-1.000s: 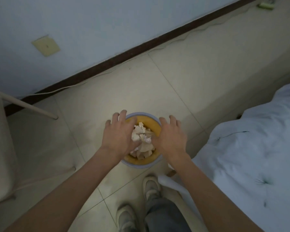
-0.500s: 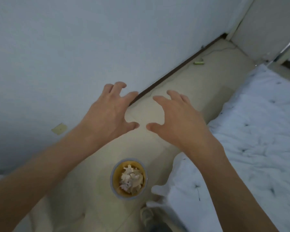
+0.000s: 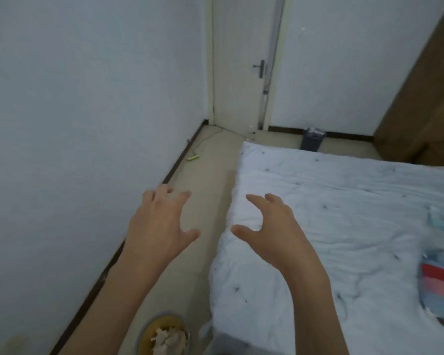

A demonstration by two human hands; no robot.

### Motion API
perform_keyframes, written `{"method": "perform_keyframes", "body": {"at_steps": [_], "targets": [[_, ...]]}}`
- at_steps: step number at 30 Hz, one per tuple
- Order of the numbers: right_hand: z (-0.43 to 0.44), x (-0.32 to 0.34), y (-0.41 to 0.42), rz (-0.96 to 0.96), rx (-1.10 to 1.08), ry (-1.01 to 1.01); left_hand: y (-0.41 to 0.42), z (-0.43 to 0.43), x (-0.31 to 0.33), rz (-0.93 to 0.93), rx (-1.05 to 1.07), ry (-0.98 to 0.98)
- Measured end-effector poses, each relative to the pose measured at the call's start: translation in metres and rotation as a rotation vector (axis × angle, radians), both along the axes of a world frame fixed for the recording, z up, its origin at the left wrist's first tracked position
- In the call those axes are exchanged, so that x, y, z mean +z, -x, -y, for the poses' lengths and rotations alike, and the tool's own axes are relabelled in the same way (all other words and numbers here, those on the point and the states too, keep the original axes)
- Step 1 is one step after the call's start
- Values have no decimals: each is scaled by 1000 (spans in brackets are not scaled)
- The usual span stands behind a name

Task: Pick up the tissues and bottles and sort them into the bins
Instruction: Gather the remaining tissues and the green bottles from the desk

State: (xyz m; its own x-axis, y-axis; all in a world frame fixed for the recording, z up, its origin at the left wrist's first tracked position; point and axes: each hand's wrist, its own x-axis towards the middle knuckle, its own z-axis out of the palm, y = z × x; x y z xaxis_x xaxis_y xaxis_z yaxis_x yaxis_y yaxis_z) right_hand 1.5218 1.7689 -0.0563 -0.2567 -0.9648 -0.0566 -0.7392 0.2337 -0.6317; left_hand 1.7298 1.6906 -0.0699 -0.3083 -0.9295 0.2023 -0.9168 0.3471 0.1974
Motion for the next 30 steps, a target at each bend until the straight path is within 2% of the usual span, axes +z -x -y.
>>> {"method": "perform_keyframes", "body": {"at_steps": [5,14,19,22,30], "targets": [[-123,-26,54,62,-328,-81,103,-61,-13,-51,-257,-120],[-311,-21,174,-64,-787,11,295,-213,-20,-180,-655,-204],[-435,-2,243,-178,-1056,53,408,-319,-18,-187,-925,-285],[-506,-7,277,-211,-1212,39,472,-383,-15,-232,-1072,-266],[-648,-16,327,-142,-1530,-59,589,-524,-26,-249,-1385,-312]]}}
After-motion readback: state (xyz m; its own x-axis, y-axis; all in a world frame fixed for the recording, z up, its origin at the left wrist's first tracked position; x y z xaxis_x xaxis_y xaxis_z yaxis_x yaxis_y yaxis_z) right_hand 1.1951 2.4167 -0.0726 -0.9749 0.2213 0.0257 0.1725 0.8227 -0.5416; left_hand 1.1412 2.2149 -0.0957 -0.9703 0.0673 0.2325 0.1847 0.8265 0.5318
